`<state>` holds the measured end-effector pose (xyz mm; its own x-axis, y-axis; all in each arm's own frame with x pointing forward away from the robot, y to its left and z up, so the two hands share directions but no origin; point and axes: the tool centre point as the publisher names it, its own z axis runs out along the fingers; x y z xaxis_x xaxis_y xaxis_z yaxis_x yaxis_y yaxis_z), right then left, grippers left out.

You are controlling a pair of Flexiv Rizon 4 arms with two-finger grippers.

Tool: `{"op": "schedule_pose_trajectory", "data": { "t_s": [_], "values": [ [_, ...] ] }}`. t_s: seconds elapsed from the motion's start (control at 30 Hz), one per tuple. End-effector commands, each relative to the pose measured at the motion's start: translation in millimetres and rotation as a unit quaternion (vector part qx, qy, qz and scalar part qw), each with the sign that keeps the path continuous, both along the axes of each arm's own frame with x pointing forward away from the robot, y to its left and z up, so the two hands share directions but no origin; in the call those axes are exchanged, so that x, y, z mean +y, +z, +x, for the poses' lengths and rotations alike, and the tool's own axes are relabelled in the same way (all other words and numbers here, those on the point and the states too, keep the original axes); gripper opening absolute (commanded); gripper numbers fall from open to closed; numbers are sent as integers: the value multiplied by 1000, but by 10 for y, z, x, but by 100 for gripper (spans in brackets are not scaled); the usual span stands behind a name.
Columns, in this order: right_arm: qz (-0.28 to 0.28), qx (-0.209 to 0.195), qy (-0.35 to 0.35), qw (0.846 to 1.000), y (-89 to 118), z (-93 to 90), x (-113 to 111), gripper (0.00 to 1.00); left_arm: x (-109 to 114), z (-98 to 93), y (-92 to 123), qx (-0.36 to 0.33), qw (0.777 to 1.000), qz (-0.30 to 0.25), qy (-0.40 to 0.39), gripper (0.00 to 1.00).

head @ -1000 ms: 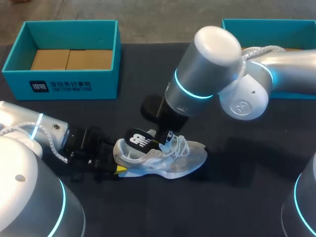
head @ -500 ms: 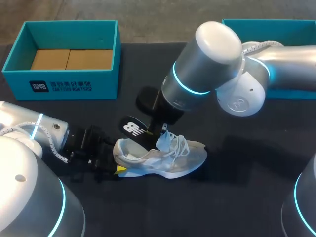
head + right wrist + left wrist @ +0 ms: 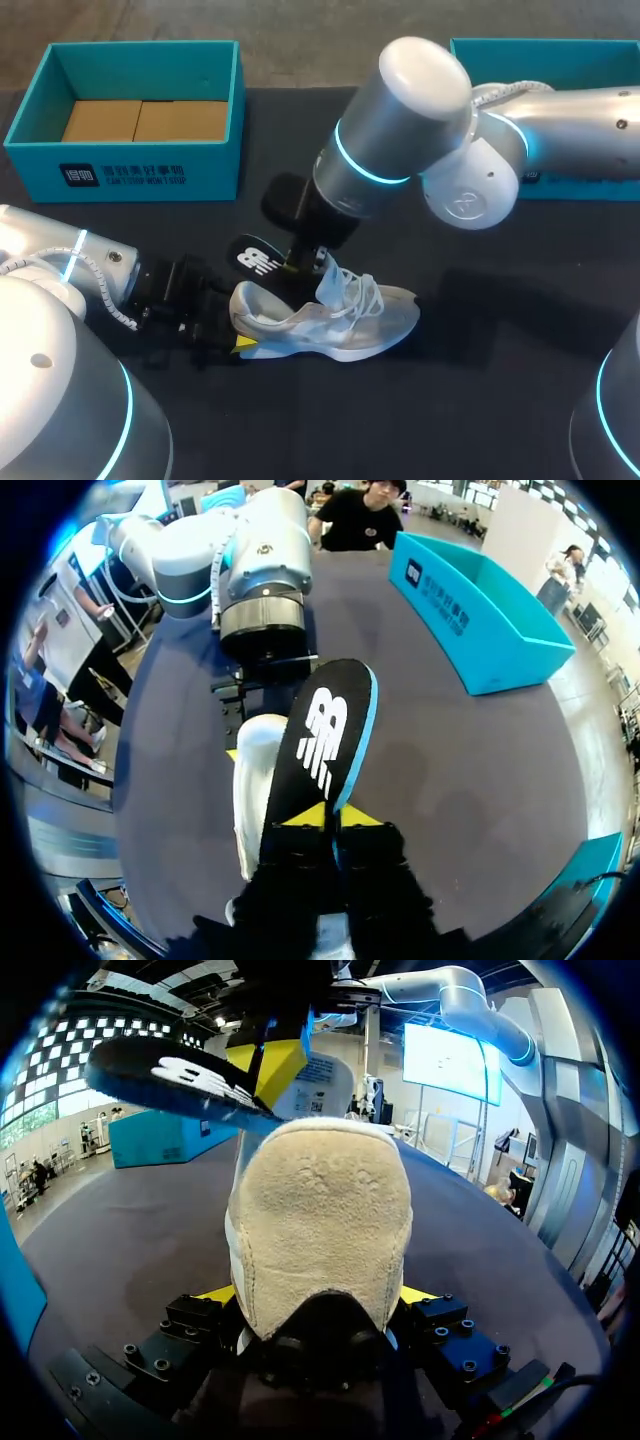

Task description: Take the shoe out of the shoebox, open the shoe tongue, remove and reinsert the insole, then place the shoe into the shoebox

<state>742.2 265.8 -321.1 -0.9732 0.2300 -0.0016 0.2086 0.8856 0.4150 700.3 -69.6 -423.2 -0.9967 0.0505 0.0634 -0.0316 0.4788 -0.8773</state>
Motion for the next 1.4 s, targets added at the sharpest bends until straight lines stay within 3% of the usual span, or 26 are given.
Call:
{"op": "schedule_pose_trajectory", "data": {
  "t_s": [0.03,0.17,0.57,1.03,1.07,1.13,1.17,1.4],
  "values": [
    [1,1,1,1000,-15,15,2,24,-16,10,-29,0,1000,1,0,0],
    [1,-1,1,1000,21,11,-24,33,-16,10,-29,0,1000,1,0,0],
    [-5,-12,-7,1000,150,44,-121,32,-16,10,-29,0,1000,1,0,0],
    [2,2,11,1000,-1,115,70,31,-16,10,-29,0,1000,1,0,0],
    [2,3,12,1000,-11,119,79,29,-16,10,-29,0,1000,1,0,0],
    [2,4,12,1000,-23,123,91,8,-16,10,-29,0,1000,1,0,0],
    [2,5,12,1000,-26,126,94,2,-16,10,-29,0,1000,1,0,0],
    [-2,6,11,1000,-20,129,99,0,-16,10,-29,0,1000,1,0,0]
  ]
}}
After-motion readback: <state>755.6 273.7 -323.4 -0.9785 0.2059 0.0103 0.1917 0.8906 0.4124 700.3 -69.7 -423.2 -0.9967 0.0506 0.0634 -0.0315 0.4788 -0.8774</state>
